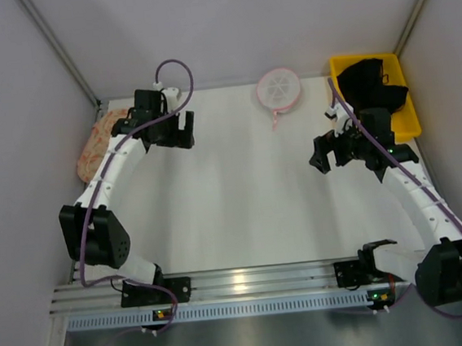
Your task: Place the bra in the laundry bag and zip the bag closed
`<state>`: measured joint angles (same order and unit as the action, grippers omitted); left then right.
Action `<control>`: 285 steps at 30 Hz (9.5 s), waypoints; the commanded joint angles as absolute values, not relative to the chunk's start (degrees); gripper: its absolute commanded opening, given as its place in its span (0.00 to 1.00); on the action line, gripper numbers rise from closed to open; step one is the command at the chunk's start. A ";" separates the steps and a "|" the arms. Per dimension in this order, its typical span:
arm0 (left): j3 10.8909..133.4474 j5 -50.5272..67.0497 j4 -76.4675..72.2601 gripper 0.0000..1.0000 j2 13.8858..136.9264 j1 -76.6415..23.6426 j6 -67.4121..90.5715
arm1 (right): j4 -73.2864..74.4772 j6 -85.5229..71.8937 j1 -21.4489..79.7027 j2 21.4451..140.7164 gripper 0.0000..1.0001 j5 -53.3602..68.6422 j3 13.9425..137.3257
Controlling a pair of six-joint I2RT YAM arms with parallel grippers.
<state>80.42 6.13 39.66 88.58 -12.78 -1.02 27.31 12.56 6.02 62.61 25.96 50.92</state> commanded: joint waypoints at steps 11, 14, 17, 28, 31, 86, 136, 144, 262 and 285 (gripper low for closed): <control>109.85 0.71 43.42 0.90 112.65 3.42 4.84 | 30.67 12.83 6.94 68.02 0.99 25.58 56.25; 112.67 0.62 43.42 0.87 117.05 5.36 3.52 | 30.94 12.66 7.03 68.55 1.00 25.84 56.95; 114.69 -2.98 43.33 0.86 120.83 7.12 2.99 | 30.94 12.66 6.94 68.55 0.99 25.84 56.95; 121.20 -5.18 42.89 0.86 133.32 12.83 -3.33 | 31.46 12.74 6.94 67.41 1.00 25.66 55.90; 118.40 -4.23 42.89 0.86 134.64 13.01 -4.57 | 31.46 12.74 6.94 67.59 0.99 25.66 55.99; 104.06 16.70 40.17 0.63 126.55 7.82 -9.93 | 38.67 15.29 6.94 76.55 0.99 27.86 65.83; 99.41 25.58 38.41 0.22 129.29 8.44 -12.22 | 40.43 15.12 6.94 79.28 0.99 28.30 66.36; 98.88 24.87 38.50 0.00 123.76 8.70 -10.90 | 39.38 14.50 6.94 79.19 0.99 28.74 66.09; 89.83 25.84 39.90 0.66 105.38 -10.90 1.58 | 38.14 29.62 -19.60 121.98 0.59 17.84 113.37; 89.38 20.92 43.59 0.66 107.14 -10.90 -0.86 | 30.49 29.53 -18.37 136.67 0.00 12.13 116.28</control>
<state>89.19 21.80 42.39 108.47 -10.83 1.08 30.89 29.91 -18.96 135.63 10.61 113.62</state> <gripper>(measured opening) 0.659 0.093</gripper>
